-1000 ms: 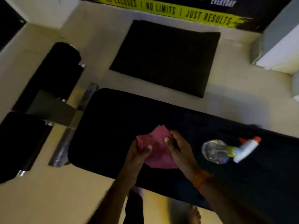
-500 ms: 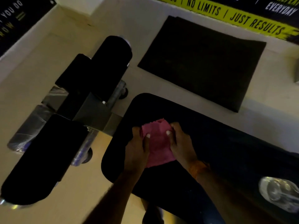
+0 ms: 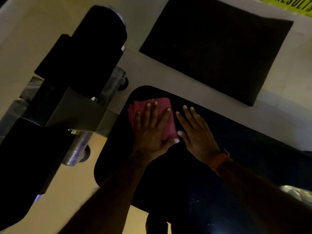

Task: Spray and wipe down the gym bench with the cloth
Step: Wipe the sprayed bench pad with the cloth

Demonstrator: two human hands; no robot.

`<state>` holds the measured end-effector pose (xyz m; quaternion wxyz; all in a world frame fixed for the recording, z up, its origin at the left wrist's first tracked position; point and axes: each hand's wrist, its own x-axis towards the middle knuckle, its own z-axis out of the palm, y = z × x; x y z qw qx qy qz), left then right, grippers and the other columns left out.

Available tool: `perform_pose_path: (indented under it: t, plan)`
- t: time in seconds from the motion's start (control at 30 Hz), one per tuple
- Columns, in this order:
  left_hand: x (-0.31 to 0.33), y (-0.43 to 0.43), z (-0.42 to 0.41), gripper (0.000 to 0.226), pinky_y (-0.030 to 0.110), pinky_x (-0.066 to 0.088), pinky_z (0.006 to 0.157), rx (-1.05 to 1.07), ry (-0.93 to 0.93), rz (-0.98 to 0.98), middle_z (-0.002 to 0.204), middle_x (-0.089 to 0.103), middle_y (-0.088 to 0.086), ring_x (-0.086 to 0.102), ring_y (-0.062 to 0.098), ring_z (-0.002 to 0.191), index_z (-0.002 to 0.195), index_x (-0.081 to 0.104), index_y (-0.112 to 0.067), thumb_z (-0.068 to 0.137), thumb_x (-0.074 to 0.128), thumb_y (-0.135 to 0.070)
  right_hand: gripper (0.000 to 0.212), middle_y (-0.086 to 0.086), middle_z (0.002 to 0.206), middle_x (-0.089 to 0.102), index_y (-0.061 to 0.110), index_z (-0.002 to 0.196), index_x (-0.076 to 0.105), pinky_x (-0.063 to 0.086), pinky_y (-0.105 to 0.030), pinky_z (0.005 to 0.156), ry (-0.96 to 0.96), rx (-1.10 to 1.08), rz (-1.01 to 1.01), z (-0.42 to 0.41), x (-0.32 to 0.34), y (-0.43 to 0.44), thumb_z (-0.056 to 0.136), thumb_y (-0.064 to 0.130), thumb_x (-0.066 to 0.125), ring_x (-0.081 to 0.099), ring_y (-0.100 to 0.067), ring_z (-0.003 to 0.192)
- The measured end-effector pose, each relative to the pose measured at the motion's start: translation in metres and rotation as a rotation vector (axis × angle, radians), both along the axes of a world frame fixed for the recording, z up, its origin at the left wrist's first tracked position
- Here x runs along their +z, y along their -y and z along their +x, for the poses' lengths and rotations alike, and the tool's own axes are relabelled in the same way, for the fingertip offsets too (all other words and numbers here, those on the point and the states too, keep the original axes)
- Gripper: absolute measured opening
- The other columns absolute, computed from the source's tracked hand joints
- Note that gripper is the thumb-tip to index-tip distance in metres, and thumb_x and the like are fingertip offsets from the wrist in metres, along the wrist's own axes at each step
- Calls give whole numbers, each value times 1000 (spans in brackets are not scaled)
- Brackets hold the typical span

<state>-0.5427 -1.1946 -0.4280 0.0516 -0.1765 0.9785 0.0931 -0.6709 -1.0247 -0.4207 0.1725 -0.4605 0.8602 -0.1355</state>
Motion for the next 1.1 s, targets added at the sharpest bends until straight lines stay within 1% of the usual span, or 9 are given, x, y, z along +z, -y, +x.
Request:
perform_pose_path:
  t: [0.2,0.33,0.5,0.67,0.77,0.83,0.97,1.03,1.1]
  plan:
    - [-9,6,-15,71,58,14,125,90,-73,-133,172,11,10,8,33,159,163,20,-36,101,24,-70,61,-8,174,11,18,164,22,21,-46,127,-102,55,-2,-4,-9,-5,109,45,27,7,-26,161]
    - [-8,15,-40,62,58,13,125,283,-69,-158,172,13,11,12,34,159,163,19,-33,107,21,-59,62,-8,174,9,18,165,19,17,-46,128,-141,72,12,-6,-14,-6,110,46,25,5,-26,161]
    - [-5,13,-21,63,62,13,124,18,-12,-85,173,8,11,6,36,159,164,16,-33,106,16,-57,63,-8,174,9,18,165,20,16,-50,129,-127,66,22,-5,-11,-6,109,47,27,5,-27,161]
    - [-4,26,-43,62,58,12,125,209,9,-164,173,7,9,7,34,159,164,11,-31,107,15,-54,64,-7,174,8,19,165,18,14,-49,129,-154,66,16,-5,-15,-6,109,48,26,6,-27,161]
    - [-7,-2,-6,62,58,15,125,-30,-16,-136,172,12,9,12,35,159,164,17,-30,106,27,-49,64,-8,174,8,19,165,18,10,-49,130,-165,62,7,-4,-17,-7,109,48,27,5,-27,161]
    - [-4,8,4,62,58,16,124,-97,2,-98,172,14,7,12,33,159,163,20,-31,106,30,-49,64,-8,174,8,19,165,18,10,-49,130,-167,60,1,-4,-16,-7,109,47,27,5,-27,161]
    - [2,40,-49,61,58,7,126,213,43,-127,173,2,7,0,32,160,164,6,-32,107,16,-53,64,-8,174,9,20,165,17,13,-50,130,-191,59,14,-5,-18,-7,109,48,23,7,-28,161]
    - [1,36,-54,61,58,7,126,237,55,-156,173,1,8,0,33,160,164,7,-33,107,16,-54,64,-8,174,9,19,165,17,13,-50,129,-193,63,16,-4,-19,-7,109,48,21,7,-28,161]
    - [-2,22,-32,61,59,10,125,154,36,-148,173,4,9,2,35,160,164,12,-33,107,18,-52,64,-8,174,7,19,165,17,11,-51,130,-167,60,11,-3,-17,-7,109,48,22,5,-28,161]
